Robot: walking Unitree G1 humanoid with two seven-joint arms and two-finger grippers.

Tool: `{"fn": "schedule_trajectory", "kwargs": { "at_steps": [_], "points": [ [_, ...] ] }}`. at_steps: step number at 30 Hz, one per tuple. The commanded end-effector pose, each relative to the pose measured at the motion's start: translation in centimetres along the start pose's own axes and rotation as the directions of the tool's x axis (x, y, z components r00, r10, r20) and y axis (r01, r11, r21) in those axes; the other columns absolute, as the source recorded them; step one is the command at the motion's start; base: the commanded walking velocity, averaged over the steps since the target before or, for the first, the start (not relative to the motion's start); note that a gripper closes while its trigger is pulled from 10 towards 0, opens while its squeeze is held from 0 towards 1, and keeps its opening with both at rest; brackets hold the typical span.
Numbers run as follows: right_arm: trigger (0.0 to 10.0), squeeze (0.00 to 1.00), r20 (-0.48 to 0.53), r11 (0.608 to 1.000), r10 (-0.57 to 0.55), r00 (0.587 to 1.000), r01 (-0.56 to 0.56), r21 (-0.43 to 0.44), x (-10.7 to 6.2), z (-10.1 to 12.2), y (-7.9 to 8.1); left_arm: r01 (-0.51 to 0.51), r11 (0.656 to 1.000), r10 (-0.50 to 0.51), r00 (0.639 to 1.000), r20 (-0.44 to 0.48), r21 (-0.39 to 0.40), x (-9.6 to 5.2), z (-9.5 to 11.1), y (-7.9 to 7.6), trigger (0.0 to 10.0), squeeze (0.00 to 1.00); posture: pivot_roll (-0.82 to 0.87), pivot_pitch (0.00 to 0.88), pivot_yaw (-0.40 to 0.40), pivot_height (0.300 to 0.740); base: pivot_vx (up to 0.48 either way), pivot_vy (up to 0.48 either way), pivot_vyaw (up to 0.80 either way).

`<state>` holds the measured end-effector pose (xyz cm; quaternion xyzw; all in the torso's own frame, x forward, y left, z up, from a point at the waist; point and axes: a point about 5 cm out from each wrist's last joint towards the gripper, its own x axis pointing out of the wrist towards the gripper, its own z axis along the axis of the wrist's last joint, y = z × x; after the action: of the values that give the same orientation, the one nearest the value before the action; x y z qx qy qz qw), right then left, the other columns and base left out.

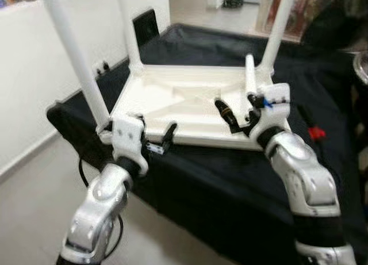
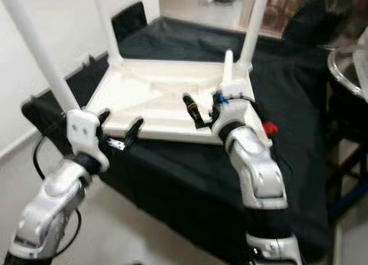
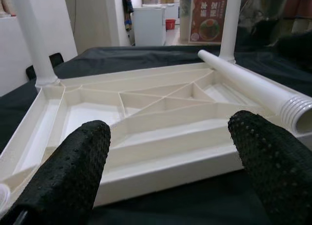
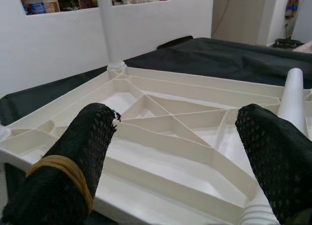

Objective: Building children table

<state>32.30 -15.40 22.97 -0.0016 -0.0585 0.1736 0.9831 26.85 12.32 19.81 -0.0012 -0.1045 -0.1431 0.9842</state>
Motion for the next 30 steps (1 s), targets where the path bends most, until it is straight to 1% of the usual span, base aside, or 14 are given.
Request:
{"fn": "schedule_trajectory", "kwargs": {
  "at_steps": [1, 2, 3, 5, 8, 9, 13, 15, 17, 18, 20, 23, 30],
  "points": [
    [10.0, 0.00, 0.019, 1.000, 0.024, 1.000, -0.023, -0.012, -0.2, 0.2, 0.1, 0.011, 1.000, -0.011, 1.000, 0.006, 0.012, -0.2, 0.1, -0.3, 10.0, 0.00, -0.03, 0.102, -0.007, 0.740, 0.315, 0.000, 0.80],
    [10.0, 0.00, 0.019, 1.000, 0.024, 1.000, -0.023, -0.012, -0.2, 0.2, 0.1, 0.011, 1.000, -0.011, 1.000, 0.006, 0.012, -0.2, 0.1, -0.3, 10.0, 0.00, -0.03, 0.102, -0.007, 0.740, 0.315, 0.000, 0.80],
    [10.0, 0.00, 0.041, 0.999, 0.036, 0.999, -0.036, 0.001, -0.2, 0.5, 0.1, 0.015, 1.000, -0.015, 1.000, 0.008, 0.009, -0.3, 0.2, -0.4, 10.0, 0.00, -0.03, 0.102, -0.007, 0.740, 0.315, 0.000, 0.80],
    [10.0, 0.00, 0.047, 1.000, 0.011, 0.999, -0.011, 0.002, -0.3, 0.7, -0.2, 0.028, 1.000, -0.028, 1.000, 0.007, 0.001, -0.3, 0.2, -0.8, 10.0, 0.00, -0.03, 0.101, -0.006, 0.740, 0.319, 0.000, 0.00],
    [10.0, 0.00, 0.067, 0.999, 0.040, 0.997, -0.041, 0.015, -0.3, 0.9, 0.0, 0.036, 0.999, -0.036, 0.999, 0.011, -0.006, -0.3, 0.3, -1.1, 10.0, 0.00, -0.03, 0.101, -0.008, 0.740, 0.337, 0.000, 0.80],
    [10.0, 0.00, 0.056, 1.000, 0.027, 0.998, -0.027, -0.001, -0.1, 0.9, -0.1, 0.040, 0.999, -0.040, 0.999, 0.016, -0.008, -0.2, 0.4, -1.3, 10.0, 0.00, -0.03, 0.100, -0.005, 0.740, 0.337, 0.000, 0.00],
    [10.0, 0.00, 0.053, 1.000, 0.011, 0.999, -0.011, -0.005, 0.0, 1.0, -0.3, 0.048, 0.999, -0.047, 0.999, 0.021, -0.011, -0.1, 0.5, -1.6, 10.0, 0.00, -0.03, 0.102, -0.007, 0.740, 0.337, 0.000, 0.00],
    [10.0, 0.00, 0.055, 1.000, -0.003, 0.998, 0.004, -0.006, 0.1, 1.2, -0.6, 0.050, 0.999, -0.050, 0.998, 0.023, -0.011, -0.1, 0.5, -1.6, 10.0, 0.00, -0.03, 0.102, -0.006, 0.740, 0.337, 0.000, 0.00],
    [10.0, 0.00, 0.063, 0.999, -0.032, 0.997, 0.033, -0.018, 0.1, 1.6, -1.2, 0.059, 0.998, -0.059, 0.998, 0.026, -0.008, 0.0, 0.6, -1.8, 10.0, 0.00, -0.04, 0.103, -0.006, 0.740, 0.309, 0.000, 0.00],
    [10.0, 0.00, 0.063, 0.999, -0.032, 0.997, 0.033, -0.018, 0.1, 1.6, -1.2, 0.059, 0.998, -0.059, 0.998, 0.026, -0.008, 0.0, 0.6, -1.8, 10.0, 0.00, -0.04, 0.103, -0.006, 0.740, 0.285, 0.000, 0.00],
    [10.0, 0.00, 0.053, 0.996, -0.069, 0.996, 0.072, -0.052, 0.3, 2.1, -2.0, 0.085, 0.996, -0.085, 0.996, 0.040, -0.019, 0.1, 0.8, -2.1, 10.0, 0.00, -0.04, 0.105, -0.008, 0.740, 0.000, 0.000, 0.00],
    [10.0, 0.00, 0.040, 0.989, -0.111, 0.993, 0.114, -0.097, 0.4, 2.9, -2.9, 0.118, 0.993, -0.118, 0.992, 0.038, 0.002, 0.2, 0.8, -2.4, 10.0, 0.00, -0.04, 0.105, -0.010, 0.740, 0.000, 0.000, 0.00],
    [10.0, 0.00, 0.059, 0.988, -0.111, 0.992, 0.117, -0.099, 0.5, 3.8, -3.4, 0.123, 0.992, -0.122, 0.991, 0.063, -0.009, 0.2, 1.1, -2.4, 10.0, 0.00, -0.04, 0.105, -0.012, 0.740, 0.000, 0.000, 0.00]
  ]
}}
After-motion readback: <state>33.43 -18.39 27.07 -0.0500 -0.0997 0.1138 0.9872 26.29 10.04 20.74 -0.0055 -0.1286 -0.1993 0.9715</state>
